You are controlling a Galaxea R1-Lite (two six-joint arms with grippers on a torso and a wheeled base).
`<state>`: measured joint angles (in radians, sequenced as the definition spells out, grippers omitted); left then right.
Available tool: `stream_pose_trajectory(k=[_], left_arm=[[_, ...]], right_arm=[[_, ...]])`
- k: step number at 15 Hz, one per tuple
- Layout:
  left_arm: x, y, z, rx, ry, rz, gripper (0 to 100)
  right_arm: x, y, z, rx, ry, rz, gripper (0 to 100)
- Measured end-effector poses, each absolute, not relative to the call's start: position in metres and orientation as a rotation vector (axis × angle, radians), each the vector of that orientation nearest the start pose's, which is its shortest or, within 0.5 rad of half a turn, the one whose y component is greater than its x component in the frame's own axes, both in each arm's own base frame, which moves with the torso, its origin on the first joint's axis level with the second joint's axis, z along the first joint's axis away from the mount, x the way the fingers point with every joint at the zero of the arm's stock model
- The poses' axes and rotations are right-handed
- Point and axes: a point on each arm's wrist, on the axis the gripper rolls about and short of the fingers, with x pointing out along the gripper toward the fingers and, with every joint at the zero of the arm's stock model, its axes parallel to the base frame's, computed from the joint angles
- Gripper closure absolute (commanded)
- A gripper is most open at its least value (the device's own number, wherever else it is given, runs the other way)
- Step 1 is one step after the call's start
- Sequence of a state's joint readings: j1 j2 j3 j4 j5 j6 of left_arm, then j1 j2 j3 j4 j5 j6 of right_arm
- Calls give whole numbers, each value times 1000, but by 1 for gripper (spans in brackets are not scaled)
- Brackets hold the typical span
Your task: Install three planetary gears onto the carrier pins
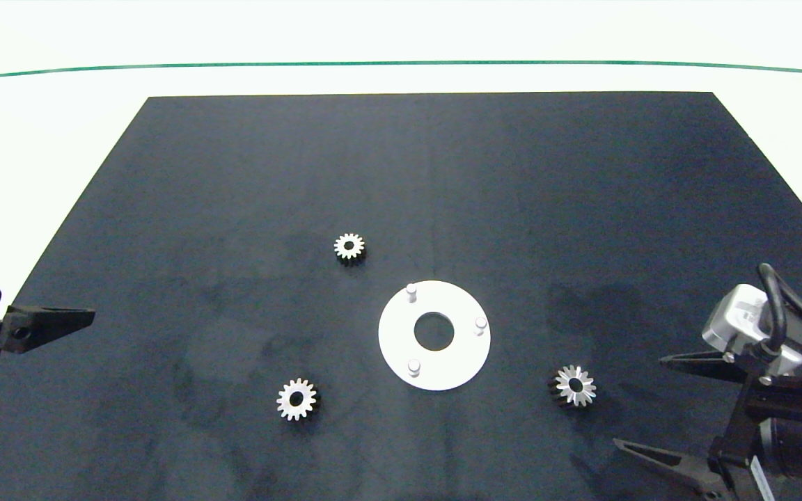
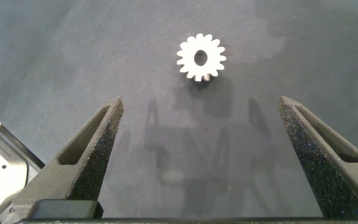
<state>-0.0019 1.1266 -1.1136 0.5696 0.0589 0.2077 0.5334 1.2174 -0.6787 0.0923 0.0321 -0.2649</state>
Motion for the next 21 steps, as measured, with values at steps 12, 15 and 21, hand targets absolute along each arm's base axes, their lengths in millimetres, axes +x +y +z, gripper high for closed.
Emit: stream_pose_trajectory(k=[12, 15, 21], left_arm=[[126, 0, 290, 222, 566, -14, 0], [124, 0, 291, 224, 558, -14, 0], [121, -1, 291, 225, 553, -18, 0]], right_arm=[[205, 120, 180, -439, 640, 605, 0], [208, 121, 176, -462, 655, 583, 0], [210, 127, 167, -523, 679, 571, 6]])
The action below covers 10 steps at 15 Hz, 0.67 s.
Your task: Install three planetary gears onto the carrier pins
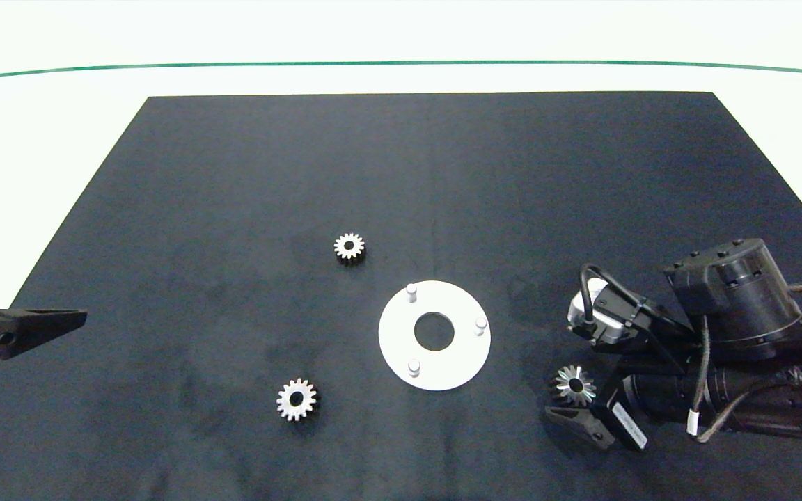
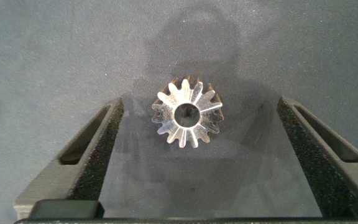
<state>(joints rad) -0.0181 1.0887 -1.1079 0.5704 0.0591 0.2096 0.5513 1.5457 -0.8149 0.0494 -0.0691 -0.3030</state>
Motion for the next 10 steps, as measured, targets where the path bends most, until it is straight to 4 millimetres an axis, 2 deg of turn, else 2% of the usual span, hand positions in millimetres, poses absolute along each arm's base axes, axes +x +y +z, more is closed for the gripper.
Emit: stream_pose_trajectory(k=[10], left_arm=[[119, -1, 292, 225, 545, -16, 0]], right_arm=[[212, 134, 162, -553, 695, 560, 25]])
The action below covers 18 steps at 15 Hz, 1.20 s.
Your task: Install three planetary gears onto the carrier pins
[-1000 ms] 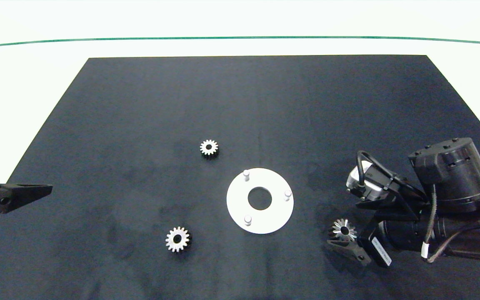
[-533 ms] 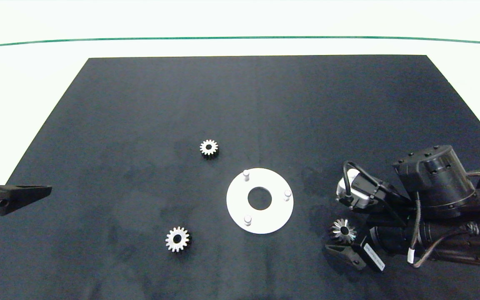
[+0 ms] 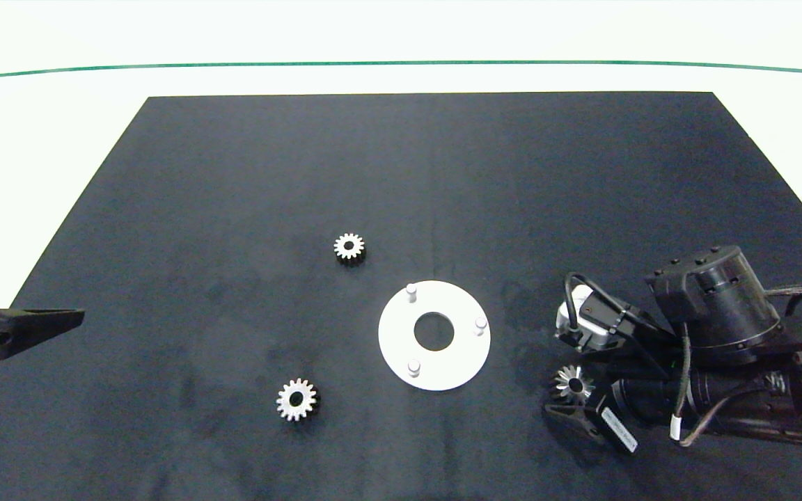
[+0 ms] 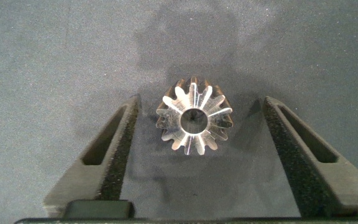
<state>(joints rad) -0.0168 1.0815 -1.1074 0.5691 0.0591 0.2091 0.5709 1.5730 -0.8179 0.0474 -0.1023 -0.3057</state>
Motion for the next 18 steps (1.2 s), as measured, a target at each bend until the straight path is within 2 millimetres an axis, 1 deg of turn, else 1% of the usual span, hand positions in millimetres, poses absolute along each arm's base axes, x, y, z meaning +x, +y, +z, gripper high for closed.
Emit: stream_pose_trajectory(k=[7, 18], left_arm=[[120, 0, 293, 222, 536, -12, 0], [122, -1, 295, 217, 511, -9, 0]], right_arm=[[211, 132, 162, -569, 694, 532, 39], [210, 137, 159, -576, 701, 556, 61]])
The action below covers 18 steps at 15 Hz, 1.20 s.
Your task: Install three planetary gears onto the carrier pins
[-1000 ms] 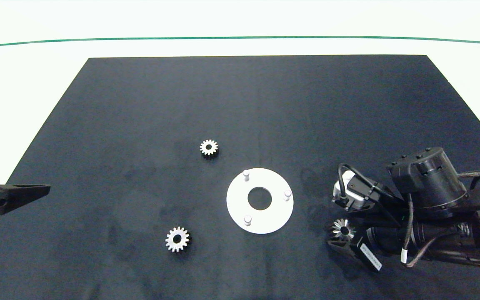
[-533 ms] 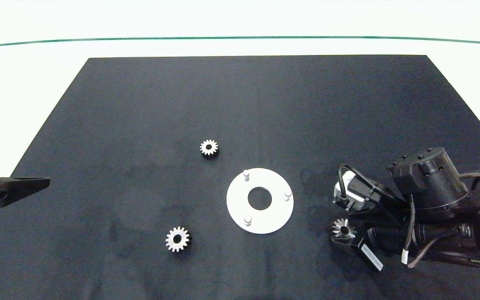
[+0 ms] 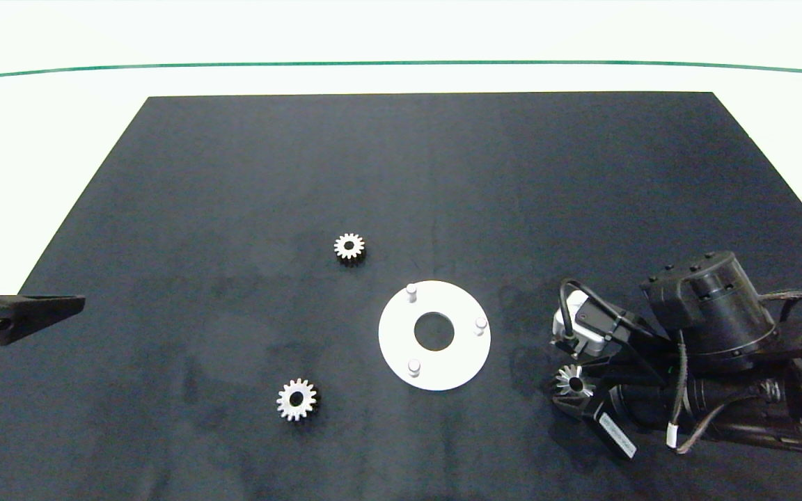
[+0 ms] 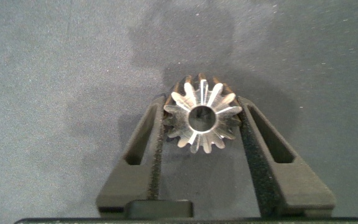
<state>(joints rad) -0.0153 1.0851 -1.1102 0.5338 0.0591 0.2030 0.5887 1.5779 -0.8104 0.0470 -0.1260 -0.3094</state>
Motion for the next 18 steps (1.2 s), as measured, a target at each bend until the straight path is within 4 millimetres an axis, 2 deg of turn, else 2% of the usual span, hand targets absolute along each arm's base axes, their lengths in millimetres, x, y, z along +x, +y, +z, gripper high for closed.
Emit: stream_pose_trajectory(k=[4, 8, 14, 18], left_arm=[[122, -1, 295, 216, 513, -9, 0], [122, -1, 295, 216, 514, -10, 0], [122, -1, 295, 218, 515, -12, 0], [122, -1, 295, 216, 516, -12, 0]], right_arm=[[213, 138, 153, -570, 705, 559, 69], [221, 145, 158, -557, 634, 554, 78], [212, 145, 201, -554, 592, 568, 81], [222, 160, 231, -533, 512, 582, 81]])
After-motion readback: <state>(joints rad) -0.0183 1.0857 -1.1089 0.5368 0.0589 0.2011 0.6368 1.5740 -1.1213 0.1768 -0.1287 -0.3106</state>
